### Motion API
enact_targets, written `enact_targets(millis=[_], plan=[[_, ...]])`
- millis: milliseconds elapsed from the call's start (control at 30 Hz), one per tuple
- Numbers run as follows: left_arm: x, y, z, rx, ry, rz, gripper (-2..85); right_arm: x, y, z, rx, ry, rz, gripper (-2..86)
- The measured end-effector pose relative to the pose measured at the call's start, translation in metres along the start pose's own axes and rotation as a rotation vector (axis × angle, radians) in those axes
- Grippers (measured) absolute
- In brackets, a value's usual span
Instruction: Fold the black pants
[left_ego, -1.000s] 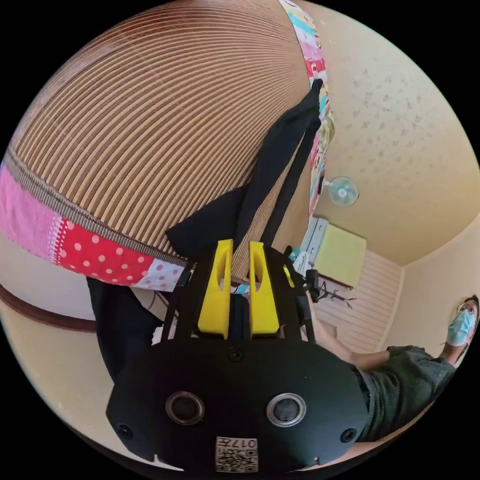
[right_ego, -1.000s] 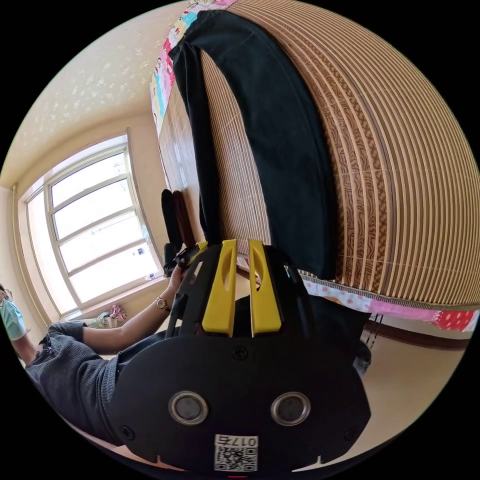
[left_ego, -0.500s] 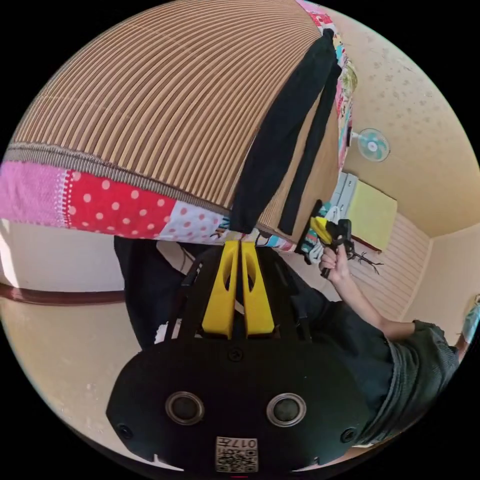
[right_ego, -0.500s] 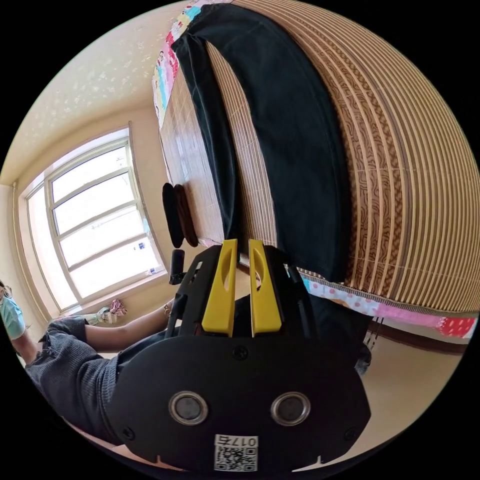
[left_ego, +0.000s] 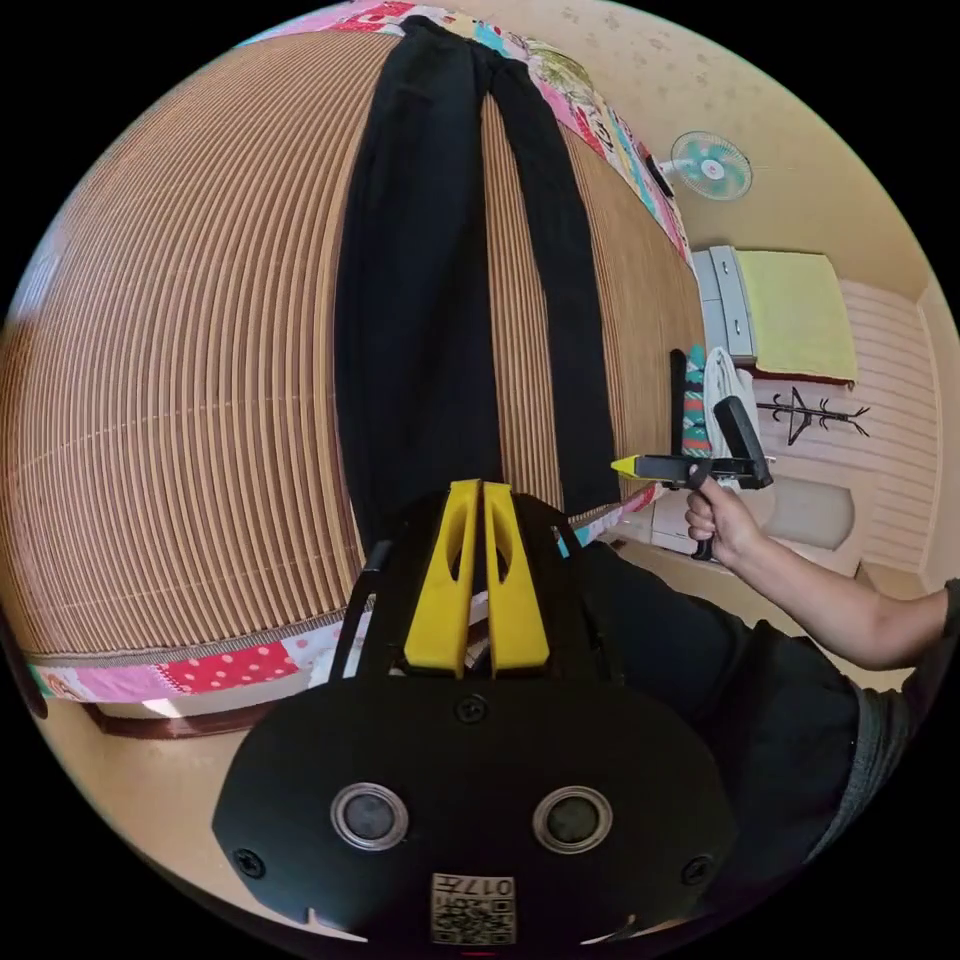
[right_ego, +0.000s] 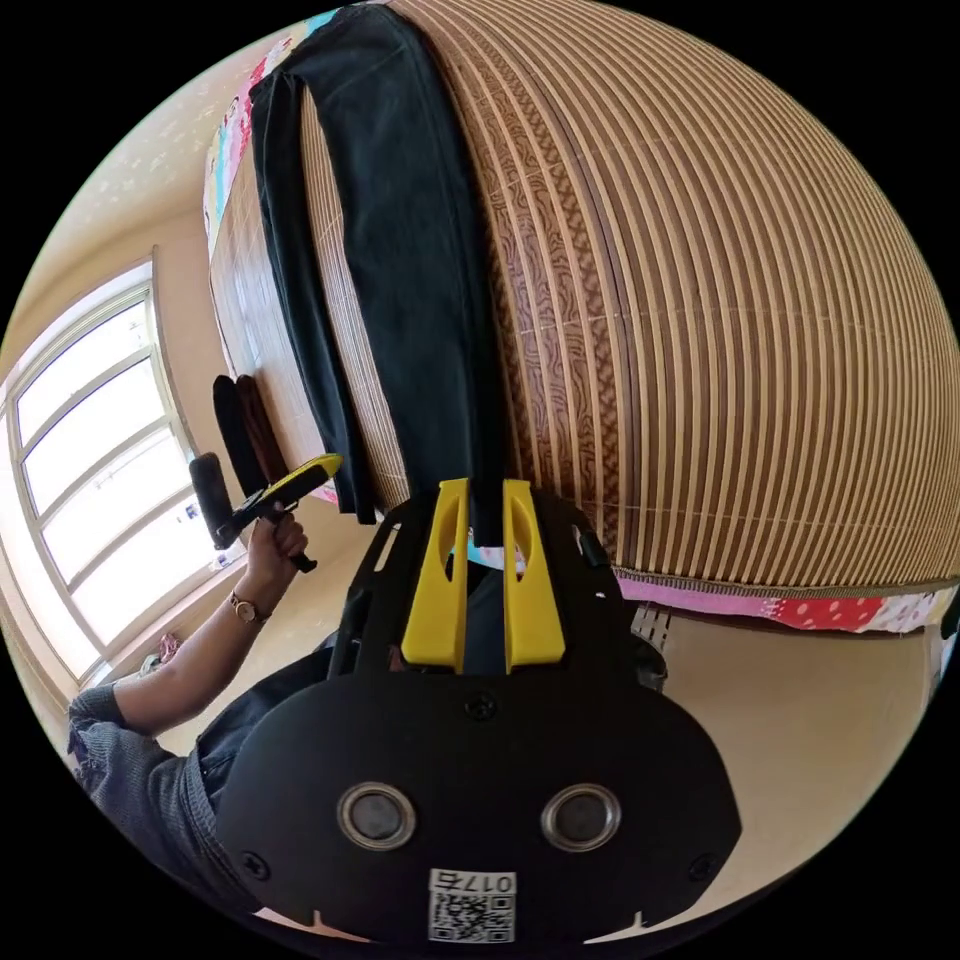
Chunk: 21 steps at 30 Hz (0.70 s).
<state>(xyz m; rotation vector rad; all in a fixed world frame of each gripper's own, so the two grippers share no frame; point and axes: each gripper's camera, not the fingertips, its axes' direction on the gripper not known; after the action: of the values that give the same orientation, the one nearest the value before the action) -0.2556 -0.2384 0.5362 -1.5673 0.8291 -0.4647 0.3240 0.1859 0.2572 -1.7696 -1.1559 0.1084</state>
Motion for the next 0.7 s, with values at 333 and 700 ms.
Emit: enact_targets(millis=[333,700], plan=[[0.022,0.057,0.064,-0.219,-0.164,-0.070,-0.7,0.014,0.094,-0.035,0.070,0.107,-0.081,3.1],[0.173,0.009,-0.015,0.022,0.138,0.208,13.1,-0.143,0.154,-0.035,0.159,0.381,-0.505,2.9]])
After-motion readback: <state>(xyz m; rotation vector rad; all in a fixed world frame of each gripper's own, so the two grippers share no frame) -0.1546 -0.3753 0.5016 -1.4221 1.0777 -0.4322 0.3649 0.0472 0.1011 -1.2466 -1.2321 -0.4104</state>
